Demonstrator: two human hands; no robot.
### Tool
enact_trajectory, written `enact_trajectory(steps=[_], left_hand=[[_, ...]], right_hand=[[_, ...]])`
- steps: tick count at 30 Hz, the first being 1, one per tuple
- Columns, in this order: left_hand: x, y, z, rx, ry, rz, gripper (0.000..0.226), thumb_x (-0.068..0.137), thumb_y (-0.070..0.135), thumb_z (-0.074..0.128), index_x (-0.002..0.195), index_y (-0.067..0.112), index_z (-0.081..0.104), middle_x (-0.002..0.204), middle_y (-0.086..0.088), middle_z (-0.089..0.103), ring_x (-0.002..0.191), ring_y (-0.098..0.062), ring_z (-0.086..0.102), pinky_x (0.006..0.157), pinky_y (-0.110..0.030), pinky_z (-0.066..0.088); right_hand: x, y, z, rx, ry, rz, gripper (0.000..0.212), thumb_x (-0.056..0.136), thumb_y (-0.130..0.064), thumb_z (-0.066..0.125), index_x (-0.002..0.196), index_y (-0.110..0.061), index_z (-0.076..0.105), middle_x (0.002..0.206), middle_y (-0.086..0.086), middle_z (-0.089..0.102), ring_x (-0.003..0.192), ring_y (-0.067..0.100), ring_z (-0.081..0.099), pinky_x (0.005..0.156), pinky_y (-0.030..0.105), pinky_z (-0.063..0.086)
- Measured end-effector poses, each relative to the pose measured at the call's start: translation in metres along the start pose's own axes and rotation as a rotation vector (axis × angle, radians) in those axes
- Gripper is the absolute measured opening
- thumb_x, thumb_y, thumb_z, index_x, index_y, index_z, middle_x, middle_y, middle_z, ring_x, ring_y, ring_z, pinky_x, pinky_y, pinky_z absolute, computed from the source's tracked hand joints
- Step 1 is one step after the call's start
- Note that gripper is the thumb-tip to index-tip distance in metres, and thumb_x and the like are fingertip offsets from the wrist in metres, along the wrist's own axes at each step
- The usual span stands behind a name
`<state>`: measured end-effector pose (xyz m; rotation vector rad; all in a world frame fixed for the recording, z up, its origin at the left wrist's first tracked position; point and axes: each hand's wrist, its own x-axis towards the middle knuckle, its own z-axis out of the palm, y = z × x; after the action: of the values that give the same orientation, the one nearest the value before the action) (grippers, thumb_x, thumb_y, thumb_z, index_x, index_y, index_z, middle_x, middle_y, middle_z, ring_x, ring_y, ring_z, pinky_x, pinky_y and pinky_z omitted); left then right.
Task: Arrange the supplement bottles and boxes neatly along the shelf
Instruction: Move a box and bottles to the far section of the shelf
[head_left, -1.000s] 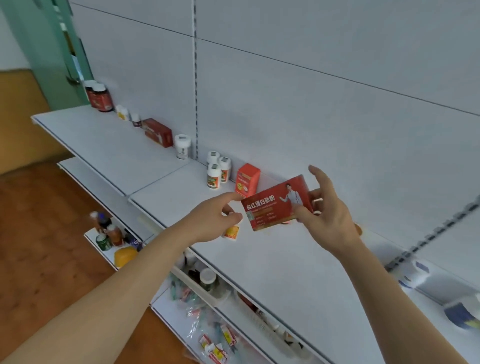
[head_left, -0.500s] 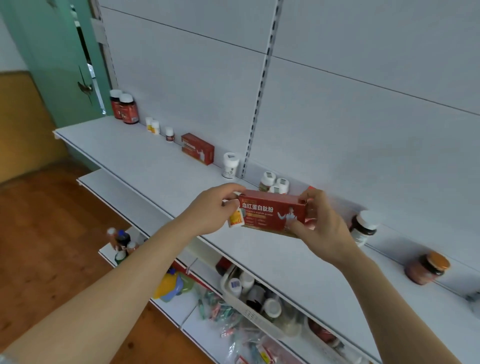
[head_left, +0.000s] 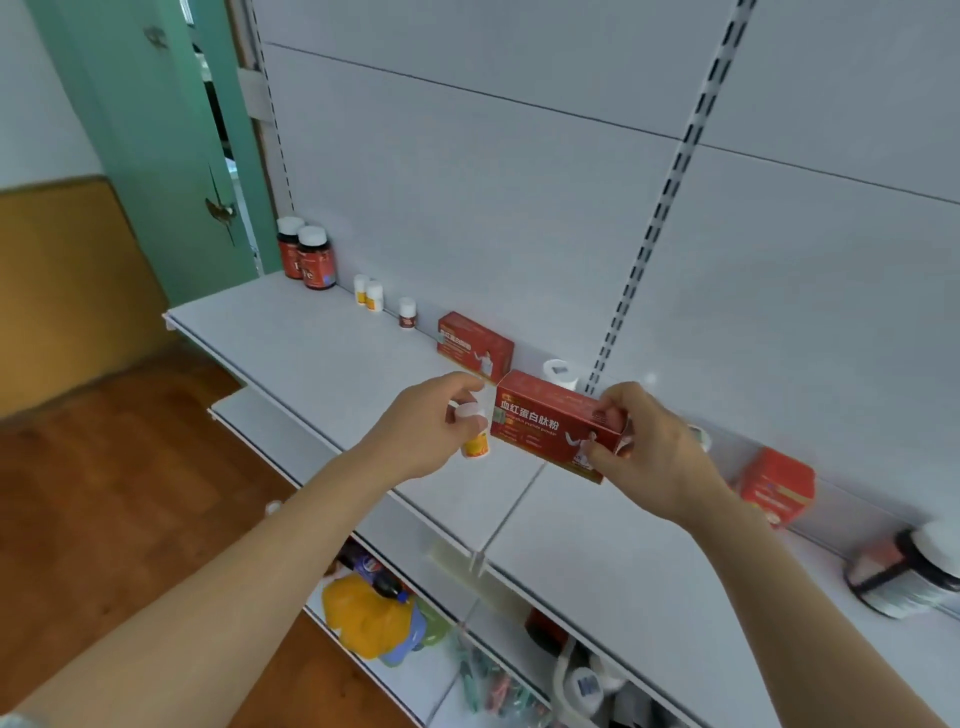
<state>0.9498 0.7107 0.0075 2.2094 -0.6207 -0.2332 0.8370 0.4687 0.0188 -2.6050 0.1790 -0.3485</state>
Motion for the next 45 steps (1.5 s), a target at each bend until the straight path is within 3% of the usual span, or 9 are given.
enact_trajectory(steps=[4,8,12,19,22,26,32,35,45], left_hand=[[0.034,-0.027,-0.038,0.105,0.023,0.009,0.029,0.093,0.032,0.063,0.122,0.027,0.062,0.116,0.011,0.063,0.096,-0.005,0.057,0.075,-0.013,0.041],[0.062,-0.057,-0.067,0.161,0.112,-0.006,0.025,0.092,0.036,0.065,0.114,0.026,0.066,0.108,0.010,0.066,0.092,-0.009,0.059,0.082,-0.024,0.047],[0.088,-0.086,-0.091,0.195,0.095,0.051,0.032,0.093,0.035,0.063,0.123,0.025,0.062,0.116,0.008,0.064,0.094,-0.011,0.057,0.083,-0.025,0.045],[0.131,-0.137,-0.130,0.206,-0.015,0.213,0.030,0.093,0.028,0.062,0.122,0.021,0.061,0.117,0.005,0.064,0.098,-0.016,0.056,0.085,-0.031,0.046],[0.143,-0.154,-0.143,0.205,-0.057,0.259,0.023,0.092,0.027,0.061,0.114,0.020,0.062,0.109,0.003,0.064,0.095,-0.020,0.056,0.084,-0.039,0.048],[0.156,-0.170,-0.151,0.198,-0.120,0.293,0.025,0.092,0.027,0.061,0.116,0.021,0.061,0.110,0.007,0.063,0.096,-0.016,0.055,0.084,-0.035,0.048],[0.179,-0.175,-0.145,0.185,-0.156,0.332,0.022,0.093,0.028,0.060,0.113,0.021,0.061,0.109,0.007,0.063,0.095,-0.015,0.055,0.083,-0.036,0.049],[0.189,-0.177,-0.138,0.204,-0.155,0.356,0.022,0.092,0.029,0.060,0.113,0.022,0.061,0.109,0.007,0.063,0.094,-0.014,0.053,0.080,-0.031,0.047],[0.211,-0.185,-0.129,0.199,-0.144,0.350,0.024,0.092,0.025,0.061,0.115,0.019,0.062,0.110,0.006,0.064,0.096,-0.016,0.056,0.083,-0.035,0.048]], right_hand=[[0.050,-0.013,0.032,-0.012,0.060,-0.118,0.037,0.083,-0.028,0.074,0.117,-0.030,0.059,0.111,-0.010,0.064,0.095,0.014,0.053,0.080,0.028,0.045],[0.092,-0.026,0.072,0.022,0.079,-0.097,0.040,0.085,-0.025,0.072,0.123,-0.024,0.059,0.116,-0.006,0.061,0.102,0.016,0.048,0.085,0.034,0.047],[0.128,-0.040,0.108,0.019,0.080,-0.018,0.042,0.085,-0.024,0.072,0.125,-0.022,0.058,0.121,-0.002,0.059,0.106,0.016,0.048,0.091,0.036,0.047],[0.160,-0.064,0.170,-0.164,0.121,0.176,0.043,0.084,-0.021,0.072,0.125,-0.020,0.057,0.117,0.003,0.060,0.103,0.029,0.049,0.084,0.037,0.041],[0.167,-0.067,0.184,-0.248,0.149,0.244,0.042,0.084,-0.016,0.072,0.124,-0.015,0.060,0.119,0.008,0.059,0.107,0.035,0.051,0.086,0.042,0.044],[0.170,-0.076,0.198,-0.423,0.182,0.296,0.039,0.079,-0.015,0.073,0.116,-0.014,0.064,0.120,0.010,0.055,0.107,0.037,0.051,0.077,0.047,0.052],[0.177,-0.078,0.209,-0.636,0.213,0.213,0.049,0.073,-0.028,0.079,0.118,-0.017,0.063,0.114,0.008,0.057,0.105,0.033,0.052,0.081,0.046,0.048],[0.185,-0.074,0.212,-0.688,0.240,0.229,0.043,0.072,-0.025,0.079,0.111,-0.014,0.064,0.106,0.009,0.058,0.098,0.034,0.053,0.078,0.046,0.046],[0.187,-0.061,0.216,-0.697,0.305,0.174,0.044,0.074,-0.023,0.076,0.115,-0.012,0.063,0.110,0.013,0.056,0.096,0.036,0.053,0.074,0.046,0.047]])
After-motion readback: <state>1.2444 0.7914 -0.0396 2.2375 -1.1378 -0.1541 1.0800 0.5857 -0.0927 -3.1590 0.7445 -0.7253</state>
